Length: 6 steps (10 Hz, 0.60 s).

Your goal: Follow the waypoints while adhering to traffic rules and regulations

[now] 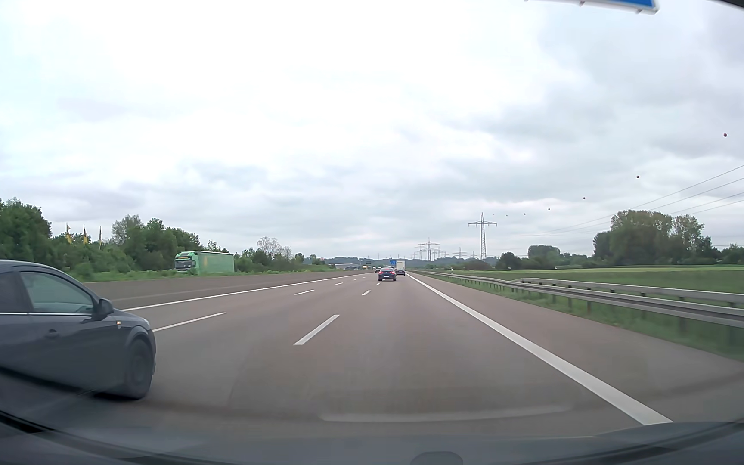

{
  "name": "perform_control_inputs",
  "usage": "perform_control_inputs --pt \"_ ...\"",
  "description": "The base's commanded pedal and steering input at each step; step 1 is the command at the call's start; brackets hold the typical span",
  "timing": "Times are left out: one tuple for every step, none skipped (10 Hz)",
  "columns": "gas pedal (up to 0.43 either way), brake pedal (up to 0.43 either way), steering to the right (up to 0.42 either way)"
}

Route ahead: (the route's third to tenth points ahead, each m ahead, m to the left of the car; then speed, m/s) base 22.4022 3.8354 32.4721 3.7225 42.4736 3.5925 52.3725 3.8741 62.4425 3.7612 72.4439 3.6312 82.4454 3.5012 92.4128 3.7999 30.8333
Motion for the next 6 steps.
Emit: perform_control_inputs --pt "0.28 0.0 -0.001" --pt "0.299 0.0 -0.001" --pt "0.311 0.0 -0.001" --pt "0.311 0.0 -0.001" --pt "0.311 0.0 -0.001" --pt "0.311 0.0 -0.003"
